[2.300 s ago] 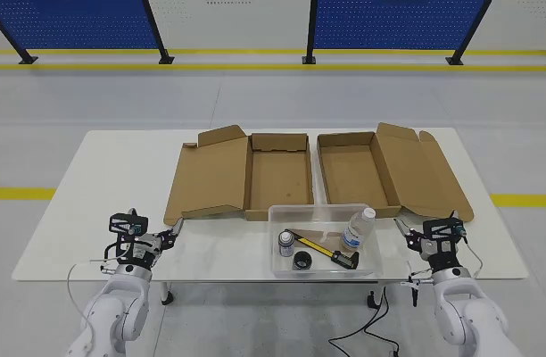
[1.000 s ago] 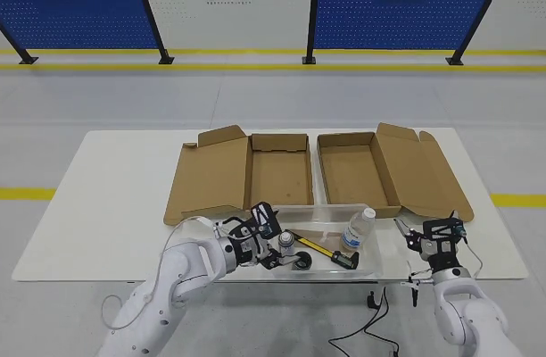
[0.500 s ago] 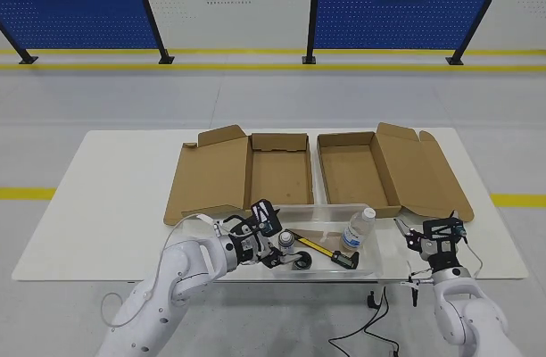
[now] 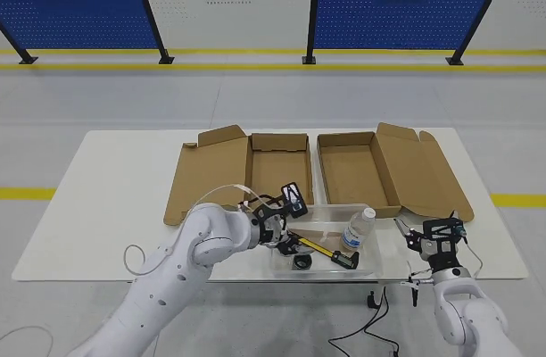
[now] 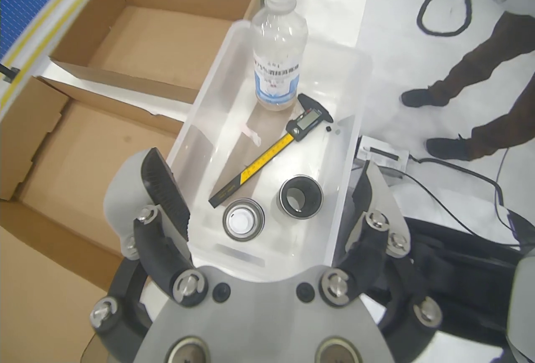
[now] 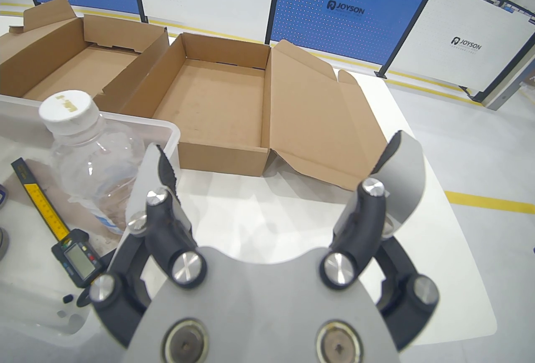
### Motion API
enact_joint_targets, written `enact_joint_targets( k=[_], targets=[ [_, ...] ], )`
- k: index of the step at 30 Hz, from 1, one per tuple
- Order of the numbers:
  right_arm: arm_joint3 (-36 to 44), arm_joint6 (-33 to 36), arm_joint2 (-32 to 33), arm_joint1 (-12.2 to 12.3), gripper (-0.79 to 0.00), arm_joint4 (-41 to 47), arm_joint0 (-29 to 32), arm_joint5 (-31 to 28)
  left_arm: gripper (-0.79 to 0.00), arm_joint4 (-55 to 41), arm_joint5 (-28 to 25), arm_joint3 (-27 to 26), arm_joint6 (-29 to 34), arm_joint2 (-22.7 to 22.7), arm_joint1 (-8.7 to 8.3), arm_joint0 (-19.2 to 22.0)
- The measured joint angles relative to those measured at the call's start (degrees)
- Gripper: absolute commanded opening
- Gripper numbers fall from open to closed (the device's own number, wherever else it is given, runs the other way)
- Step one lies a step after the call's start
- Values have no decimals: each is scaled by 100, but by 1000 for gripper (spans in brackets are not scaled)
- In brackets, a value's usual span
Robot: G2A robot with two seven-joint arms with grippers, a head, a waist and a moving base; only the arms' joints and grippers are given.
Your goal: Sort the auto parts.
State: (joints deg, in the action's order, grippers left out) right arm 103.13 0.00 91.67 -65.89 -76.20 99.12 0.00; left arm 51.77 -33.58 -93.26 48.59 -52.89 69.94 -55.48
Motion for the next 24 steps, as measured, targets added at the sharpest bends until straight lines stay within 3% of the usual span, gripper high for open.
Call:
enact_joint_targets(
  k=[10,19,24],
  targets=[
    [0,0,0,0,0,0,0,0,-9,215,386,485,903,584,115,499],
    [0,0,0,0,0,0,0,0,-342,476,274,780,1090,894,184,793],
    [0,0,0,0,0,0,0,0,-351,526,119,986,1258,1046,229,1012]
  ],
)
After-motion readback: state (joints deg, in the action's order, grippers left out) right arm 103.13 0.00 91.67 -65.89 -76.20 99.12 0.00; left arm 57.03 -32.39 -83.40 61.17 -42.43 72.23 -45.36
